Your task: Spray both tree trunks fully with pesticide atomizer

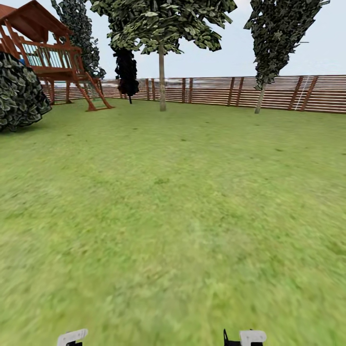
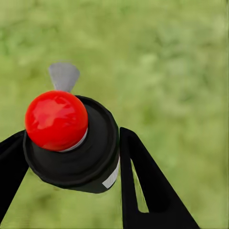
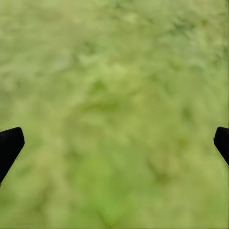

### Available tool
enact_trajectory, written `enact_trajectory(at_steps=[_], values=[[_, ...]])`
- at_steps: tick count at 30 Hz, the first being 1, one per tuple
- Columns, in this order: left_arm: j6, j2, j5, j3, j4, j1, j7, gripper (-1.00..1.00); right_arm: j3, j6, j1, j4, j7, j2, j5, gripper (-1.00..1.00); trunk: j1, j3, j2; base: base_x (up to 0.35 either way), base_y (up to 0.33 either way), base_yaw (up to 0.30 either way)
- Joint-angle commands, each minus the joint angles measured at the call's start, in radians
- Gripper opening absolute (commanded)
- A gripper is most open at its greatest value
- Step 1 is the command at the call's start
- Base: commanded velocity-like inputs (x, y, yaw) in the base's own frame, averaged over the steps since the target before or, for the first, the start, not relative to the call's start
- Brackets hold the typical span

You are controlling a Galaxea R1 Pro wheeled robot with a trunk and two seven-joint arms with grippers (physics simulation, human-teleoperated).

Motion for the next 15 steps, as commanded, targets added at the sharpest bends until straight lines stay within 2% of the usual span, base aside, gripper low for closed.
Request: enact_trajectory(at_steps=[1,6,10,15], values=[[-0.003,0.0,0.005,0.001,0.001,-0.001,-0.004,-1.0,0.009,-0.002,-0.001,0.001,-0.007,-0.001,-0.002,1.0,0.0,-0.001,0.0,0.337,0.0,0.0],[-0.004,-0.001,0.005,0.001,0.001,-0.001,-0.004,-1.0,0.022,-0.004,-0.001,0.0,-0.003,-0.003,0.007,1.0,0.0,-0.001,0.0,0.337,0.0,0.0],[-0.004,-0.001,0.005,0.001,0.001,-0.001,-0.004,-1.0,0.072,-0.005,-0.001,0.002,-0.001,-0.002,0.051,1.0,0.0,-0.001,0.0,0.337,0.0,0.0],[-0.004,-0.002,0.005,0.001,0.001,-0.001,-0.004,-1.0,0.078,-0.005,-0.001,0.001,-0.004,-0.003,0.06,1.0,0.0,-0.001,0.0,0.337,0.0,0.0]])
